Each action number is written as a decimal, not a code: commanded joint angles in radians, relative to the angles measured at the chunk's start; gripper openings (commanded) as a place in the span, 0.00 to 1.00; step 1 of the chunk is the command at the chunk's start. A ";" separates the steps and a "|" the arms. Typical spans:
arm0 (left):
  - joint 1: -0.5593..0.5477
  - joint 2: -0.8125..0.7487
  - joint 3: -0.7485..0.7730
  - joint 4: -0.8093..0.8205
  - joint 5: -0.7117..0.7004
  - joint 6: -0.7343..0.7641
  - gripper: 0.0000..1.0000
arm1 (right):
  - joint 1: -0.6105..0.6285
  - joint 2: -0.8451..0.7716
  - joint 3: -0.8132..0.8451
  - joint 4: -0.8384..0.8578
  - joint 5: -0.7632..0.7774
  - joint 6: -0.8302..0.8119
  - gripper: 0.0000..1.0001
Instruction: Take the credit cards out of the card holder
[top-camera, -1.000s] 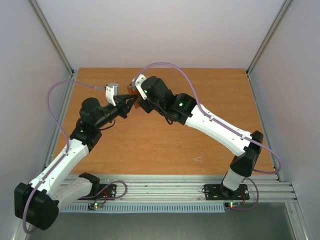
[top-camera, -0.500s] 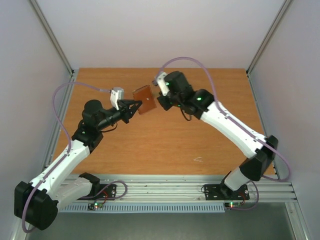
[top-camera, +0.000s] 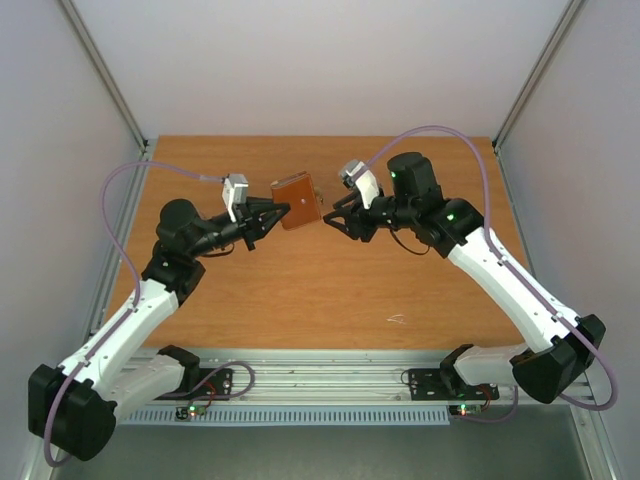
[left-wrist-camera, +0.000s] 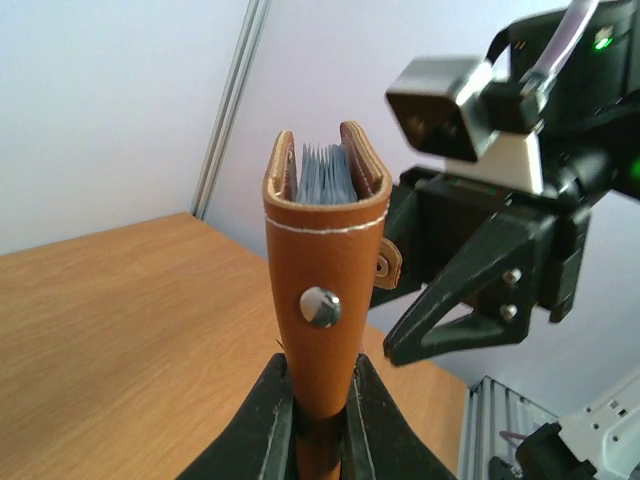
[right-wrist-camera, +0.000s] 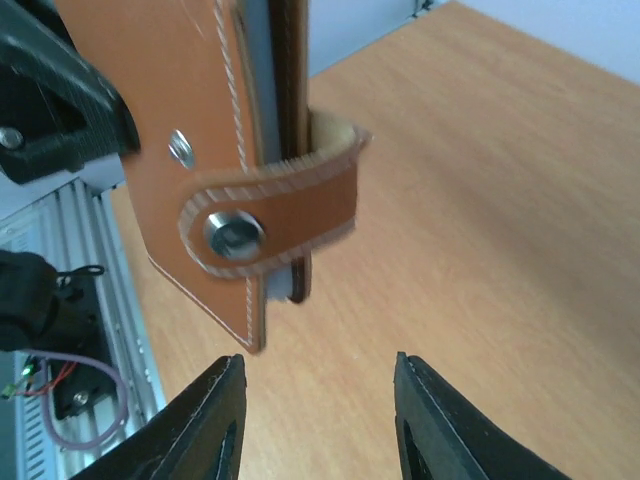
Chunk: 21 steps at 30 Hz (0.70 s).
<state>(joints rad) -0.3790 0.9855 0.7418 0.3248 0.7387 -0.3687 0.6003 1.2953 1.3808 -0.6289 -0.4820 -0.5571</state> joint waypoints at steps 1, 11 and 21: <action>0.002 -0.018 0.041 0.118 0.011 -0.078 0.00 | -0.055 -0.030 -0.027 0.025 -0.158 0.020 0.41; 0.000 -0.008 0.082 0.161 0.171 -0.084 0.00 | -0.129 0.015 0.022 0.023 -0.349 0.000 0.43; -0.001 -0.003 0.088 0.150 0.175 -0.087 0.00 | -0.120 0.066 0.077 0.054 -0.522 0.054 0.50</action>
<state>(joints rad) -0.3790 0.9859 0.7933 0.4023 0.8944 -0.4461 0.4713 1.3556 1.4250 -0.6014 -0.8970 -0.5278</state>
